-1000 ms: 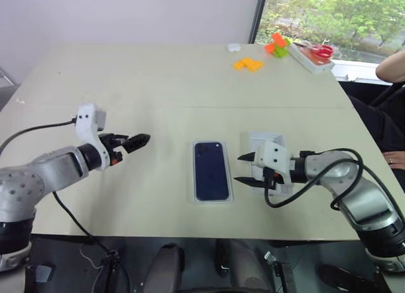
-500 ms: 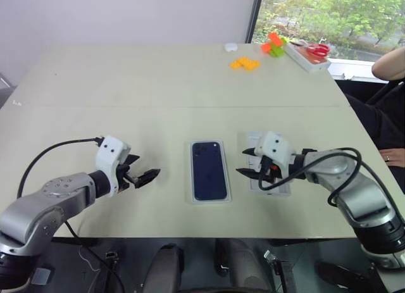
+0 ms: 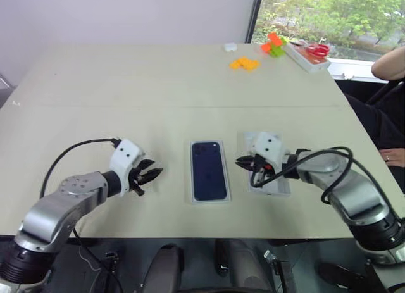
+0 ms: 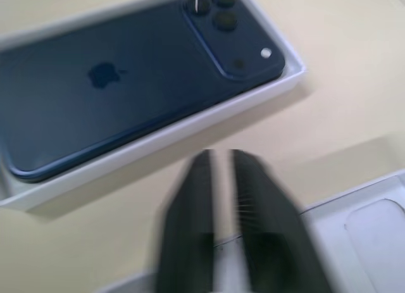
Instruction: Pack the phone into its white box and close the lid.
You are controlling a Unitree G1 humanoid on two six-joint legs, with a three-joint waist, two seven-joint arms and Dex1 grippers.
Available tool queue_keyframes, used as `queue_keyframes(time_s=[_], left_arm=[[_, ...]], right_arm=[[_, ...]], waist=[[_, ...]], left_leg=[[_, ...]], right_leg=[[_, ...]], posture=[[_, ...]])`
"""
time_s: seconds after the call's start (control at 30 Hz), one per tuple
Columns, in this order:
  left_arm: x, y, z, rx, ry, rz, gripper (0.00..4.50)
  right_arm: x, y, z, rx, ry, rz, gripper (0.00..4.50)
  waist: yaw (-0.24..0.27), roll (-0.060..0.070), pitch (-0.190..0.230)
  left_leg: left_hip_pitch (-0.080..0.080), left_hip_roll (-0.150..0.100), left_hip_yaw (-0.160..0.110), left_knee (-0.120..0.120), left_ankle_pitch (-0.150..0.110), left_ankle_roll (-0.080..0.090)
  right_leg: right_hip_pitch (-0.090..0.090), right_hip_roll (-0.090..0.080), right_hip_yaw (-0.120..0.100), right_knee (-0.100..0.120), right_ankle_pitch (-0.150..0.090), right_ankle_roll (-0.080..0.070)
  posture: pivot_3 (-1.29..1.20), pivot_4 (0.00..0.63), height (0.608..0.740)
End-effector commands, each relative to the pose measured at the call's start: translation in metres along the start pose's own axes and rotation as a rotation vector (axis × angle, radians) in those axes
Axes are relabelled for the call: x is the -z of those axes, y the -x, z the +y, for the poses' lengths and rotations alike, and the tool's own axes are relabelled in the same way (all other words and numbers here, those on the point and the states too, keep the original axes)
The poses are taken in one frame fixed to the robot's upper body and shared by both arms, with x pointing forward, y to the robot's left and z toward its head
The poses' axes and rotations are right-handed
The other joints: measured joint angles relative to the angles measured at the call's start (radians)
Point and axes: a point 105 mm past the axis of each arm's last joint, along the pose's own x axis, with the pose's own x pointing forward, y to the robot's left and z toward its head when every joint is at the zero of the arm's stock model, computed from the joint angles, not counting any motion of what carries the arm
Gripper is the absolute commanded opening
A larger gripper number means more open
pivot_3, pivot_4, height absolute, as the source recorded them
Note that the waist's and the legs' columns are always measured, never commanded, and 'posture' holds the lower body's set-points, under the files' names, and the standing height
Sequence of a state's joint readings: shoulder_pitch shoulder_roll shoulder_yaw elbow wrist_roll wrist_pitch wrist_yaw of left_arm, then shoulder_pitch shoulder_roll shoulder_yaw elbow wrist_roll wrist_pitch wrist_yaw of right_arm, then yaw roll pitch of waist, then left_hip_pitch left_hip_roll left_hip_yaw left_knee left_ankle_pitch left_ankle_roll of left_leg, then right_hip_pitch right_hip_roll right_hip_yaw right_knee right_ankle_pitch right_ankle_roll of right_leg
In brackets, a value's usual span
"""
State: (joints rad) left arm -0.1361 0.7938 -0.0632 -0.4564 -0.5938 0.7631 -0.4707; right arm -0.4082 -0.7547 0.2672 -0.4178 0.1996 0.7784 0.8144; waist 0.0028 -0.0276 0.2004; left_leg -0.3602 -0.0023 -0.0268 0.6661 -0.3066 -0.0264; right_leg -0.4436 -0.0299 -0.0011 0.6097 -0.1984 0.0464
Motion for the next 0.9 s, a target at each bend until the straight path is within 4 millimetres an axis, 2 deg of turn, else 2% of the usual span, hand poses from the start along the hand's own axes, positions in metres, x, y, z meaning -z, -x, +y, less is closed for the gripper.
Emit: queue_keyframes(time_s=[0.03,0.2,0.37,0.57,0.9], left_arm=[[-0.004,-0.007,-0.017,0.057,-0.077,0.031,0.06],[0.001,-0.016,-0.036,0.124,-0.135,0.106,0.06],[-0.006,-0.028,-0.045,0.147,-0.146,0.096,0.06],[-0.015,-0.039,-0.064,0.229,-0.155,0.068,0.06],[-0.022,-0.053,-0.074,0.286,-0.150,0.050,0.06]], right_arm=[[-0.008,-0.005,0.002,0.018,0.111,0.010,0.00],[-0.003,-0.015,0.006,0.011,0.145,0.047,0.00],[-0.007,-0.017,0.011,-0.018,0.155,0.036,0.00],[-0.008,-0.012,0.021,-0.065,0.156,0.028,0.00],[-0.002,-0.001,0.028,-0.074,0.141,0.048,0.00]], waist=[[0.000,0.000,0.000],[-0.011,0.000,0.000],[-0.015,0.000,0.000],[-0.015,0.000,0.000],[-0.014,0.000,0.000]], left_leg=[[0.000,0.000,0.000,0.000,0.000,0.000],[0.000,0.000,0.000,0.000,0.000,0.000],[0.001,0.000,-0.002,0.000,0.000,0.000],[0.001,0.000,-0.002,0.000,0.000,0.000],[0.001,-0.001,-0.002,0.001,0.000,0.000]], right_leg=[[0.000,0.000,0.000,0.000,0.000,0.000],[0.000,0.000,0.000,0.000,0.000,0.000],[0.000,0.000,0.000,0.001,0.000,0.000],[0.000,0.001,0.000,0.002,0.001,0.002],[0.001,0.000,0.000,0.002,0.001,0.002]], posture=[[0.00,0.150,0.732],[0.00,0.150,0.732],[0.00,0.150,0.732],[0.00,0.150,0.732],[0.00,0.150,0.732]])
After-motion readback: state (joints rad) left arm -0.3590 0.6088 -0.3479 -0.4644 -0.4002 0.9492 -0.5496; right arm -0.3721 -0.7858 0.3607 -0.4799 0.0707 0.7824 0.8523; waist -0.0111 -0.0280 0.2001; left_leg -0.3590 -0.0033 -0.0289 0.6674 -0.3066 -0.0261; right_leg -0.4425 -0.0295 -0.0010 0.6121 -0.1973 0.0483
